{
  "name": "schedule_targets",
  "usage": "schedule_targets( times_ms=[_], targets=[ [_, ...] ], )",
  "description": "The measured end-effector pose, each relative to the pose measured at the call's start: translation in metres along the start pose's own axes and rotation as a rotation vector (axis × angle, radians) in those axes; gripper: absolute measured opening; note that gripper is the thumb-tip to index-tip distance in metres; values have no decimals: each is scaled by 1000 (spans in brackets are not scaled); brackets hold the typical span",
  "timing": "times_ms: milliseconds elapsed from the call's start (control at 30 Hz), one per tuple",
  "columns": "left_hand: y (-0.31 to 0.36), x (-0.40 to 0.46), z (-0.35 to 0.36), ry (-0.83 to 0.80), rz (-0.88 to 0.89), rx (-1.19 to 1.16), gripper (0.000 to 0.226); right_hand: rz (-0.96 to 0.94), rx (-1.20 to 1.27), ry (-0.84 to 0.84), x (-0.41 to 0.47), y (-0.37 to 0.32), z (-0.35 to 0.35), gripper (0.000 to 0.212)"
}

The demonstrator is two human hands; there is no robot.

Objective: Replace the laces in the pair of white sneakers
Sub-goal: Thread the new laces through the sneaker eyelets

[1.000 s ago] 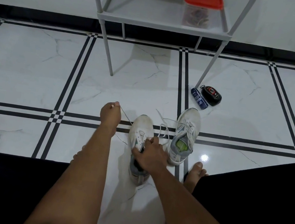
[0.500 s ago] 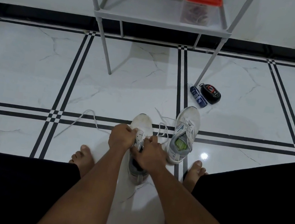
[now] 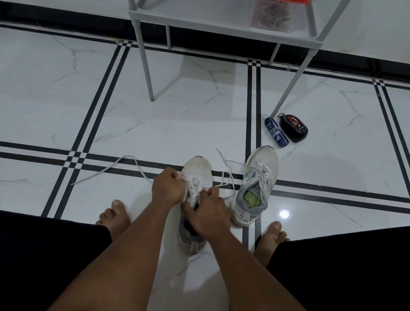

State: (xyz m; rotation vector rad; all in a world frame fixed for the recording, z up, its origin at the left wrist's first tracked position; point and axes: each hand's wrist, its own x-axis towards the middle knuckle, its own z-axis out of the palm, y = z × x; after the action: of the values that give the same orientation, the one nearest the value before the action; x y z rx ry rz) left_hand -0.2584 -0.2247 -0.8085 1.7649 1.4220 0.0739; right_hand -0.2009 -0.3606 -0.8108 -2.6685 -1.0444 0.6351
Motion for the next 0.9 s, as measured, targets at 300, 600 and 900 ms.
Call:
schedule_targets(
  times_ms=[300,600,900],
  targets=[
    [-4,-2,-4,-9,-97,-176,13,15,11,-2,0,-2,-1,71],
    [4,-16,-2,240,-6,154,35,359,486,38,18,-1,-7,73],
    [7,-15,12,-12,-196,-133,47,628,952,8,46,2,-7,35]
  ],
)
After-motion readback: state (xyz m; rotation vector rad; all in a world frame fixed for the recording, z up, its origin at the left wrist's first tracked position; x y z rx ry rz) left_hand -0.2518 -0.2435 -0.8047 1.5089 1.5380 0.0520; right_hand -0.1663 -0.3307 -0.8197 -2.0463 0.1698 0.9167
